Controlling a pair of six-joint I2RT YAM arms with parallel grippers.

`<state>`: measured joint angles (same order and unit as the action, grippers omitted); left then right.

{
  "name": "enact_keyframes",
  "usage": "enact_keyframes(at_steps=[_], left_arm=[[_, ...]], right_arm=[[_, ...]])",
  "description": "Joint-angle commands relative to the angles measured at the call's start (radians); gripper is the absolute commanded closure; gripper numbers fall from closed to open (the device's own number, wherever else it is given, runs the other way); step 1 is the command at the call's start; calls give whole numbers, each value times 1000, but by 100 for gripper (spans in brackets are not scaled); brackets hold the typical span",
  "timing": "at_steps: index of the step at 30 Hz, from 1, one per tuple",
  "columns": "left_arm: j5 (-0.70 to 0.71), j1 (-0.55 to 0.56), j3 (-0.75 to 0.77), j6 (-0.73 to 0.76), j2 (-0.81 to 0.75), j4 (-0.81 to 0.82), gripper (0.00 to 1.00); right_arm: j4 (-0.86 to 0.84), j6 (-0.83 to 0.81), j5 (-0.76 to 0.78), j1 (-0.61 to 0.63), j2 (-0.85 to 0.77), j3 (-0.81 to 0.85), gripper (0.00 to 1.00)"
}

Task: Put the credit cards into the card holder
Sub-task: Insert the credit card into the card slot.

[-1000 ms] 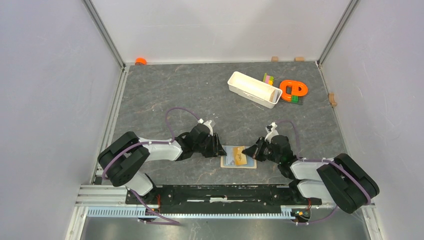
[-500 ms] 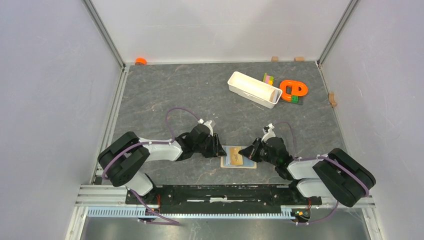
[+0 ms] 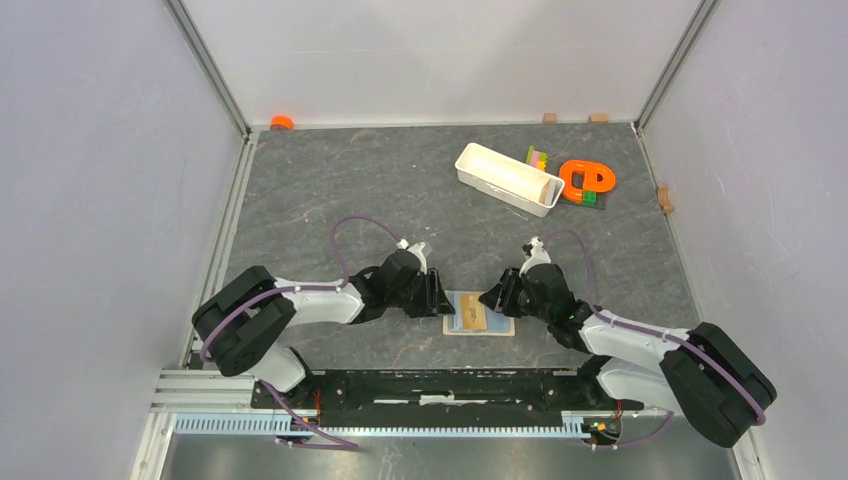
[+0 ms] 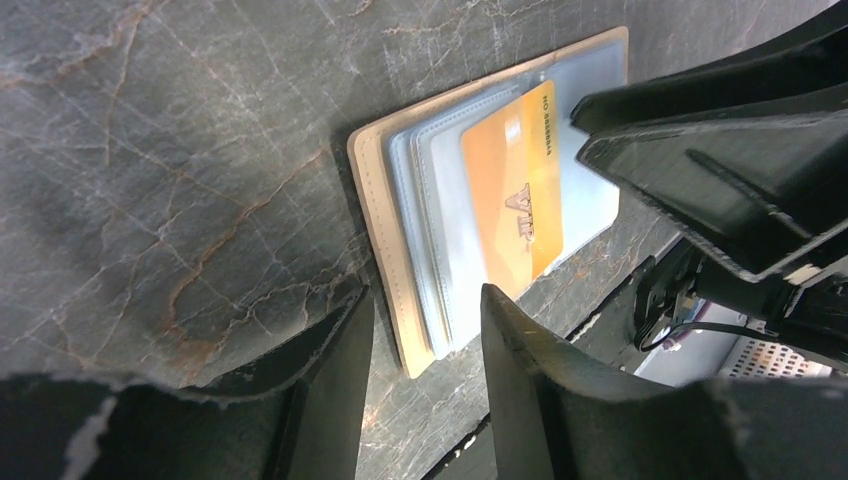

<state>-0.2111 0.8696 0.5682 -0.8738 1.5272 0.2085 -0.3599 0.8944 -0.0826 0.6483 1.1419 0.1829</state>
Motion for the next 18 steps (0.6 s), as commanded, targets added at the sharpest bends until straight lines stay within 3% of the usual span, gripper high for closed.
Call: enact_keyframes(at_steps=[1,7,18], left_arm=[[37,6,-5,14,-44,-47,49],[58,8,-4,23,-85,-80,48],[13,14,-11,-2,-33,-24,51]], right_arm=[[237,-150,76,4,-55,105,57],[357,-200,86,9,-87,167,52],[330,-134,-23,61,-32,160,53]])
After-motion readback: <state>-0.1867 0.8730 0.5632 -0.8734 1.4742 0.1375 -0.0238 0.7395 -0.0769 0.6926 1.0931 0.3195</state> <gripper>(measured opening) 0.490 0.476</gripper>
